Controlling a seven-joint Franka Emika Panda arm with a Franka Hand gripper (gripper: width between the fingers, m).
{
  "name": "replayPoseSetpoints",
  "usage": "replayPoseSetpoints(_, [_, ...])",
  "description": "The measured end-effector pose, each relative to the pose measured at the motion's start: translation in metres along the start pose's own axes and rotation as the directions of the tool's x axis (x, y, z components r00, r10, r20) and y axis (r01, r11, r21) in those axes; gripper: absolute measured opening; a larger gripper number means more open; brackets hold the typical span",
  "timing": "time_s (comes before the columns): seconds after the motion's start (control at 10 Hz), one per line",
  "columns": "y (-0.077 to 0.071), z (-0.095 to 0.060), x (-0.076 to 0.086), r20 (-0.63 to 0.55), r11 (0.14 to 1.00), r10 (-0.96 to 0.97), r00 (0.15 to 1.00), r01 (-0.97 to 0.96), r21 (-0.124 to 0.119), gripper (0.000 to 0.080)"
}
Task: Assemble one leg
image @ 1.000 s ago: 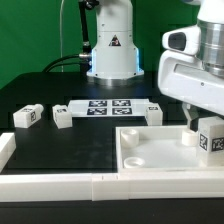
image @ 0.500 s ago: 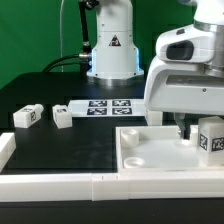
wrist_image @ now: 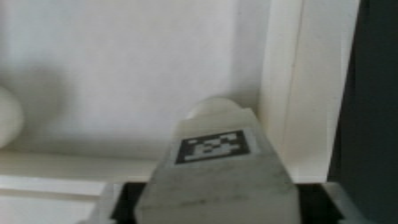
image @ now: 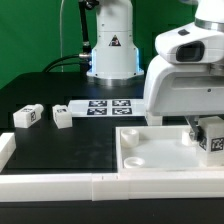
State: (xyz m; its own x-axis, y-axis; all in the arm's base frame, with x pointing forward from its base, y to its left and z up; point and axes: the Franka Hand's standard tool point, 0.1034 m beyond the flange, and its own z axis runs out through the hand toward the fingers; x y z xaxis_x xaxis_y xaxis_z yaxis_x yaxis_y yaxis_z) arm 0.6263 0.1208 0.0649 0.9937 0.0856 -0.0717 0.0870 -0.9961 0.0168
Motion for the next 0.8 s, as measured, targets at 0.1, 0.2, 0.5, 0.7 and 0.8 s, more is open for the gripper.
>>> replayPoseSetpoints(0.1, [0.0,0.0,0.0,0.0,1.0,0.007,1.0,-0.007,0.0,0.0291])
replayPoseSetpoints(0.2, [0.0,0.0,0.0,0.0,0.999,0.037,0.999,-0.037,0.0,0.0291])
replayPoseSetpoints(0.5, [-0.003,-0.0006,0.0017,-0.036,0.91,0.414,0.91,-0.413,0.012,0.0291])
replayPoseSetpoints(0.7, [-0.0034,-0.0013,0.002,-0.037,0.748,0.663,0.748,-0.663,0.017,0.0291])
replayPoseSetpoints(0.8, [-0.003,-0.0012,0.0024,-0.035,0.696,0.718,0.695,-0.717,0.023,0.0291])
